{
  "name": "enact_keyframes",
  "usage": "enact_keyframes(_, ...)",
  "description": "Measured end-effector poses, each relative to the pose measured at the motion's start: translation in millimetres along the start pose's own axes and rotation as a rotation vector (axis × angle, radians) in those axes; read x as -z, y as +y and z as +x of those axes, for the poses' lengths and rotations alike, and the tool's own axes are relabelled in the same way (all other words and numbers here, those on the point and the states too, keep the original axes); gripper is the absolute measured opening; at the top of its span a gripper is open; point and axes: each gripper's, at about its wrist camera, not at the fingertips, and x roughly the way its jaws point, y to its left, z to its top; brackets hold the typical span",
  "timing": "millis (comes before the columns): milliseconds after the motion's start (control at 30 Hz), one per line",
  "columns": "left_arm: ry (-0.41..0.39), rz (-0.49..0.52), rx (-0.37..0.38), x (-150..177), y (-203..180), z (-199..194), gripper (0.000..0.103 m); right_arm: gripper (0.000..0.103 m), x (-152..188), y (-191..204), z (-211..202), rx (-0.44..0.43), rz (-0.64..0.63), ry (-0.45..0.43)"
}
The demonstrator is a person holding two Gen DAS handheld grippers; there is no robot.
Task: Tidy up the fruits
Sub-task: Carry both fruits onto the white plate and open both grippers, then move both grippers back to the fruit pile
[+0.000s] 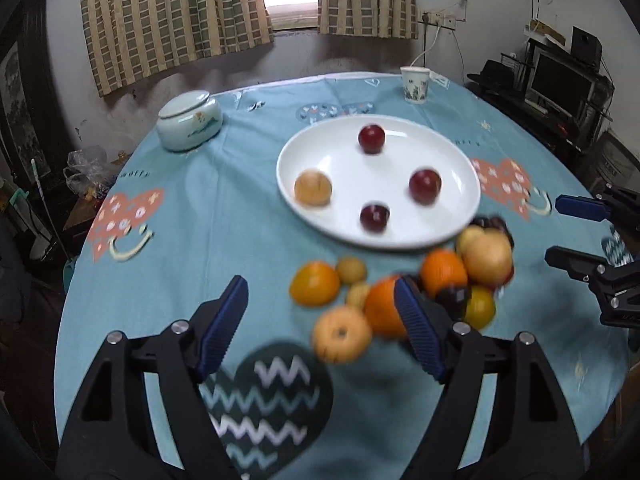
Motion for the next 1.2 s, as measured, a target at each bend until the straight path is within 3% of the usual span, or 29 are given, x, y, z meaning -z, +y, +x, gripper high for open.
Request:
enact_keyframes(100, 0.024, -0.009, 0.001, 27, 6, -4, 0.077, 0.060, 29, 20, 2, 0.046, -0.082, 0.042)
enact_keyframes(200, 0.067, -0.015, -0.008, 43, 10, 0, 0.077, 0.060, 43, 30, 8, 0.037, -0.115, 0.068)
enact_keyframes(333, 0.074, -0.036, -0.015, 47, 17, 0, 0.077, 0.060, 33, 10, 16, 0.054, -0.011, 0.050)
enact_keyframes(467, 0.066, -0.051, -0.016, 39, 18, 2, 0.077, 0.060, -5, -26, 34, 0.032, 0.180, 0.008)
enact_keyframes(600, 0.047, -0.076, -0.038, 18, 22, 11, 0.078, 0.060, -28, -32, 80, 0.079, 0.206, 0.090)
enact_keyframes(733, 0.040, -0.114, -0.090, -12, 32, 35, 0.078, 0.060, -18, -27, 91, 0.044, 0.220, 0.142)
enact_keyframes(833, 0.051, -0.114, -0.146, -28, 35, 61, 0.078, 0.061, 7, -17, 75, -0.013, 0.140, 0.235)
enact_keyframes(900, 0.068, -0.108, -0.167, -32, 34, 76, 0.078, 0.061, 26, -1, 64, -0.002, 0.044, 0.287)
enact_keyframes(1000, 0.085, -0.079, -0.150, -26, 23, 84, 0.078, 0.061, 41, 2, 45, 0.010, 0.011, 0.259)
enact_keyframes(1100, 0.088, -0.044, -0.117, -17, 6, 77, 0.077, 0.063, 34, -22, 38, 0.016, 0.102, 0.199)
enact_keyframes(1200, 0.068, -0.018, -0.136, -8, -5, 66, 0.077, 0.063, 26, -41, 44, 0.023, 0.178, 0.169)
